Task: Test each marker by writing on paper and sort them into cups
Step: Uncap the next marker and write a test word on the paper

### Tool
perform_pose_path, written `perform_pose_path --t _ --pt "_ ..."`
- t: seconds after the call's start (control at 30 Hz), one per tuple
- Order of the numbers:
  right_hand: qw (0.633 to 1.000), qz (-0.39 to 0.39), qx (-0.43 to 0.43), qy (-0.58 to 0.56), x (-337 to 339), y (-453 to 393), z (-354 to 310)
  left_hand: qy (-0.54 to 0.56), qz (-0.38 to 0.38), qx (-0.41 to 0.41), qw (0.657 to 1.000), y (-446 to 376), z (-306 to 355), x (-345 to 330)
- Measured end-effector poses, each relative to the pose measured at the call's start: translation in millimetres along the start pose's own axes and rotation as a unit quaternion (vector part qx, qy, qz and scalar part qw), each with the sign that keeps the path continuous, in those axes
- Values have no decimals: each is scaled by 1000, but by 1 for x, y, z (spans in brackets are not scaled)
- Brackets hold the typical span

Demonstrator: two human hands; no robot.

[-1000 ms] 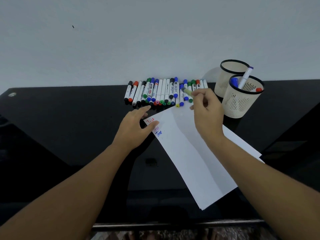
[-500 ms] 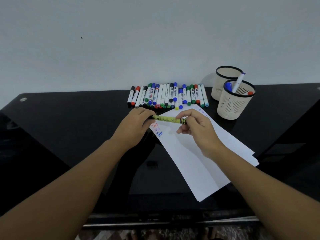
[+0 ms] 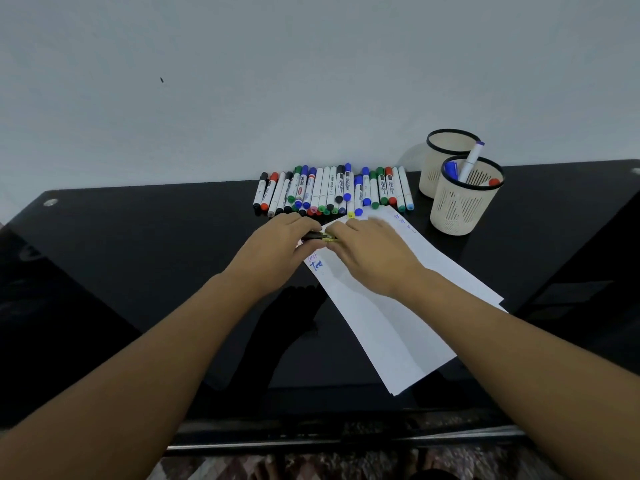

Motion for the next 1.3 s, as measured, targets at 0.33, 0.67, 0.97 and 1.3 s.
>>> perform_pose_path --t 0.33,0.67,0.97,1.3 --pt "994 -50 86 46 3 10 14 74 -112 61 989 5 9 0" --pt "999 2 17 52 6 18 55 76 -150 212 963 28 -26 31" --pt "791 82 -312 -520 2 15 34 284 4 202 937 18 -9 -2" --pt "686 -31 -386 -616 -15 20 22 157 19 186 970 28 -23 -11"
Point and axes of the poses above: each hand's wrist, its own y-axis away from the middle knuckle, its own x-axis out of the back of the hand, z = x × y, the point moved 4 cm from there along -y, towards the middle knuckle, and after that the axes turned 15 degrees about y, right-handed, at the moved point
